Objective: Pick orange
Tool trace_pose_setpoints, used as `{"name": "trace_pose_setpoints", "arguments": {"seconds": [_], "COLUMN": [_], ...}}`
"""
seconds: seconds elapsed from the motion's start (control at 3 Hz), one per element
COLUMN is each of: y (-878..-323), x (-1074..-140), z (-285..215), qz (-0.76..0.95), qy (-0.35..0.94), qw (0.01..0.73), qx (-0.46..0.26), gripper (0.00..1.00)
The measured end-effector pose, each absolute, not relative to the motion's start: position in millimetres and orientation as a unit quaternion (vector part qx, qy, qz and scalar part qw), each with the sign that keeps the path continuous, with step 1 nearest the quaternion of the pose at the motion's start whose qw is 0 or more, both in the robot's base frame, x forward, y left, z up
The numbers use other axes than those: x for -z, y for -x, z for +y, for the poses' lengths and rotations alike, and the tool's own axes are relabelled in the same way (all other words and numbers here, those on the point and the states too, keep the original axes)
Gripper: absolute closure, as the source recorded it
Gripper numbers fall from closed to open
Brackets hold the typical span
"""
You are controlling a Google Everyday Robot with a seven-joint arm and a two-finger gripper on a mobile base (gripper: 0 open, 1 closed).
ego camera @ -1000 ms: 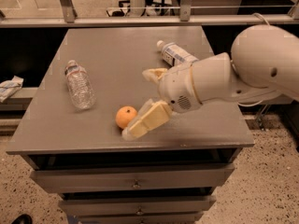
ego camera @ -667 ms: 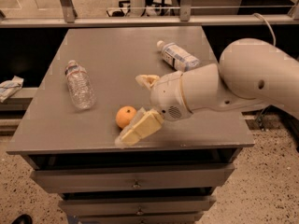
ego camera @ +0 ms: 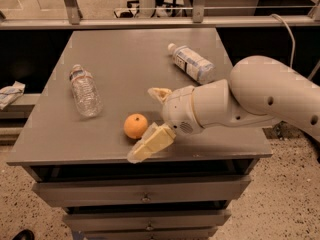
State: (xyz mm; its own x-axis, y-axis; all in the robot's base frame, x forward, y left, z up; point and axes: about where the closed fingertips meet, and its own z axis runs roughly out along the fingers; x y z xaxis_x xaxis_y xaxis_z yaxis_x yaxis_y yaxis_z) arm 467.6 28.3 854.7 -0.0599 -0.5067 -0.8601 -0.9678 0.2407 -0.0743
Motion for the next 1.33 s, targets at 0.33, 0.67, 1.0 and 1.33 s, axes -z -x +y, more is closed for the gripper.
{"name": "trace_pose_setpoints", "arguments": {"seconds": [0.33,0.67,1.0,1.33], "y": [-470.8,-472.3,-476.4,-490.6], "x": [-849.3,-847.4,-850.6,-867.2], "z": [29.3,30.0,24.0,6.8], "qz": [0.679,0.683,0.687,0.691], "qy": [0.539,0.533,0.526,0.513], "qw": [0.407,0.405,0.405,0.412], "qx": [-0.289,-0.293,-0.295,-0.300], "gripper": [0.25,0.48,0.72,0.95]}}
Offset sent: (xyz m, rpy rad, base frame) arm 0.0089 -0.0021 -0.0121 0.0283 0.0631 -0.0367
